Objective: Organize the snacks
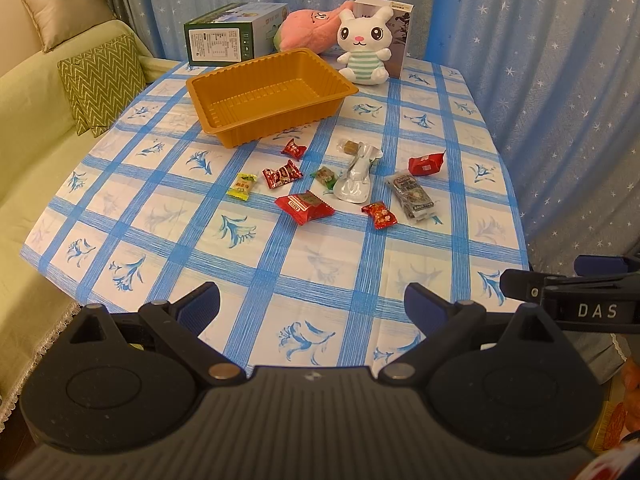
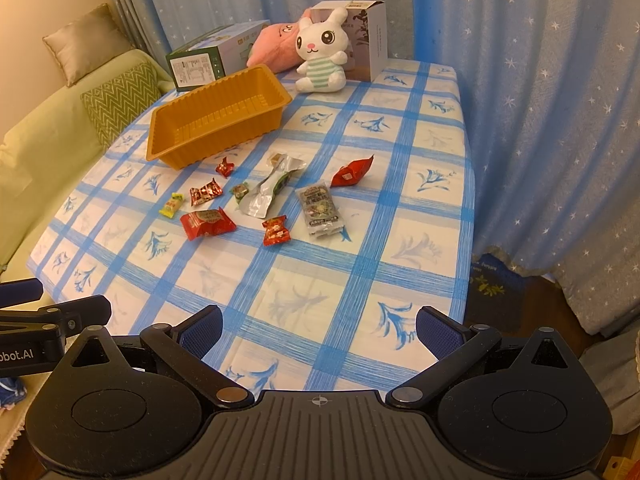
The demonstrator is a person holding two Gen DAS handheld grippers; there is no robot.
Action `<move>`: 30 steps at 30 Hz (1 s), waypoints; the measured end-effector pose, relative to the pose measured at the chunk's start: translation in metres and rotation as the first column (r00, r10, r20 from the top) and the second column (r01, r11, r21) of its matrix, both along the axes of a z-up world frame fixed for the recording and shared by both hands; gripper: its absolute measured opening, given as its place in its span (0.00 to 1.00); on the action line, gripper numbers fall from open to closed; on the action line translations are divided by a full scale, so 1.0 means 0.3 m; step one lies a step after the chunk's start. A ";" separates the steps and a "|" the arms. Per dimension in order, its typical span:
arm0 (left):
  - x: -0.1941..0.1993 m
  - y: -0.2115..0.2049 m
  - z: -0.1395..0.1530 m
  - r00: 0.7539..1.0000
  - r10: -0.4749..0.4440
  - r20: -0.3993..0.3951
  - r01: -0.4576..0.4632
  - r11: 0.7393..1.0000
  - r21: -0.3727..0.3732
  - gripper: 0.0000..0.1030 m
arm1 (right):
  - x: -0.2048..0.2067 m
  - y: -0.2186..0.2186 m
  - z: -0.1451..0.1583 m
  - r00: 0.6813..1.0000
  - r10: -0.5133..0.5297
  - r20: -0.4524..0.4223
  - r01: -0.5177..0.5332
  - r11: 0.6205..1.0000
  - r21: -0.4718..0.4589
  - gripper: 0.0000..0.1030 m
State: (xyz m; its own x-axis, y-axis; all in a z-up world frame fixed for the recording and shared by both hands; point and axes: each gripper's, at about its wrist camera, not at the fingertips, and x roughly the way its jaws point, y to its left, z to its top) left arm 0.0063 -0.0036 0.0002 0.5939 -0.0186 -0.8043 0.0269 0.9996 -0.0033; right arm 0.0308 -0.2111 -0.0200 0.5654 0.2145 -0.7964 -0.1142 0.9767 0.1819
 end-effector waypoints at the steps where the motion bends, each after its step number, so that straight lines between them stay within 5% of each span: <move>1: 0.000 0.000 0.000 1.000 -0.001 0.000 0.001 1.000 -0.001 0.95 | 0.000 0.000 0.000 1.000 0.001 0.000 -0.001 1.000 0.000 1.00; 30: 0.000 0.002 0.001 1.000 0.000 -0.001 0.000 1.000 -0.002 0.95 | 0.008 0.002 -0.004 1.000 0.000 0.000 0.000 1.000 0.001 1.00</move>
